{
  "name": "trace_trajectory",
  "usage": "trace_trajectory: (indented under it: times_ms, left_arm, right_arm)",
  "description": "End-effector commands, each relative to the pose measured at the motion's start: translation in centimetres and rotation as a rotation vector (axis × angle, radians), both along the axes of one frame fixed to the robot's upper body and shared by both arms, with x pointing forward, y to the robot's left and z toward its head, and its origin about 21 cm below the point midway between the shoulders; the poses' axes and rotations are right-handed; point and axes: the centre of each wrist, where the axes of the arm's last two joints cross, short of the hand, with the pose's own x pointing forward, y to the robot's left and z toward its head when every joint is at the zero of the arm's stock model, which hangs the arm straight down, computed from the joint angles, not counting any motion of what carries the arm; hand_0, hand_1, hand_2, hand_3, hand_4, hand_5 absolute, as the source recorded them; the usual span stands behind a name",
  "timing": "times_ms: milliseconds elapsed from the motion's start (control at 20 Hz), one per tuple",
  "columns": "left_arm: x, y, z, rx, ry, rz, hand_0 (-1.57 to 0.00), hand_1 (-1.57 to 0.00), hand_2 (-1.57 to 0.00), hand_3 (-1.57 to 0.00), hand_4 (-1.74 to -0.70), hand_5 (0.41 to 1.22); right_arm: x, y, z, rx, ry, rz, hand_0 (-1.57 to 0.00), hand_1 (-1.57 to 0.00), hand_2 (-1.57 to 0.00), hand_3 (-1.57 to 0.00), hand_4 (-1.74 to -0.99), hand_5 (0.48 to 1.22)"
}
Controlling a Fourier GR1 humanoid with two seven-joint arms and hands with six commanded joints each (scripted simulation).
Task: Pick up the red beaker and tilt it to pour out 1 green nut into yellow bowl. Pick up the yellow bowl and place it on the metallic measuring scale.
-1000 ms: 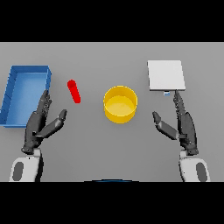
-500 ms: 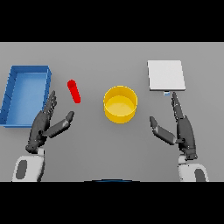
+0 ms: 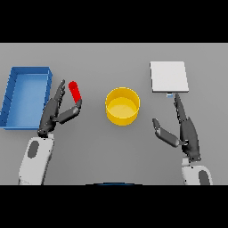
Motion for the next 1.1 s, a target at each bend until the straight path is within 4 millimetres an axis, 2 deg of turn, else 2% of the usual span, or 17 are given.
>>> trace_trajectory:
  times_ms: [0, 250, 400, 550, 800, 950, 1000, 1050]
  left_arm:
    - [0.5, -0.1, -0.1, 0.000, -0.001, -0.004, 0.00, 0.00, 0.00, 0.00, -1.27, 0.673]
    - [2.8, -0.9, -0.1, 0.010, 0.018, -0.004, 0.00, 0.00, 0.00, 0.00, -1.29, 0.688]
    - [3.5, -1.6, -0.4, 0.027, 0.018, -0.019, 0.00, 0.00, 0.00, 0.00, -1.30, 0.690]
    - [4.7, -2.1, 0.2, 0.024, 0.029, -0.022, 0.00, 0.00, 0.00, 0.00, -1.29, 0.683]
    - [5.7, -2.2, -0.5, -0.005, 0.035, -0.038, 0.00, 0.00, 0.00, 0.00, -1.32, 0.692]
    - [6.1, -2.4, -0.7, -0.032, 0.009, -0.023, 0.00, 0.00, 0.00, 0.00, -1.35, 0.704]
    - [6.2, -2.8, -0.7, -0.055, 0.006, -0.014, 0.00, -0.03, -0.07, -0.03, -1.38, 0.724]
    - [6.3, -2.7, -0.8, -0.068, 0.005, 0.000, -0.12, -0.15, -0.18, -0.12, -1.41, 0.750]
  right_arm:
    - [0.1, 0.0, 0.0, -0.001, 0.006, 0.001, 0.00, 0.00, 0.00, 0.00, -1.274, 0.635]
    - [-0.1, -0.1, 0.0, 0.001, 0.011, -0.010, 0.00, 0.00, 0.00, 0.00, -1.267, 0.640]
    - [-0.3, -0.7, 0.2, -0.010, 0.002, -0.015, 0.00, 0.00, 0.00, 0.00, -1.271, 0.646]
    - [-0.1, -0.3, 0.5, 0.013, 0.010, -0.010, 0.00, 0.00, 0.00, 0.00, -1.269, 0.642]
    - [-0.5, -0.5, -0.1, 0.001, 0.018, -0.018, 0.00, 0.00, 0.00, 0.00, -1.264, 0.640]
    - [-0.1, -0.7, 0.2, -0.008, 0.022, -0.019, 0.00, 0.00, 0.00, 0.00, -1.261, 0.641]
    - [-0.1, -0.5, 0.2, -0.006, 0.028, -0.018, 0.00, 0.00, 0.00, 0.00, -1.259, 0.642]
    - [-0.2, -0.1, 0.1, -0.001, 0.021, -0.017, 0.00, 0.00, 0.00, 0.00, -1.260, 0.642]
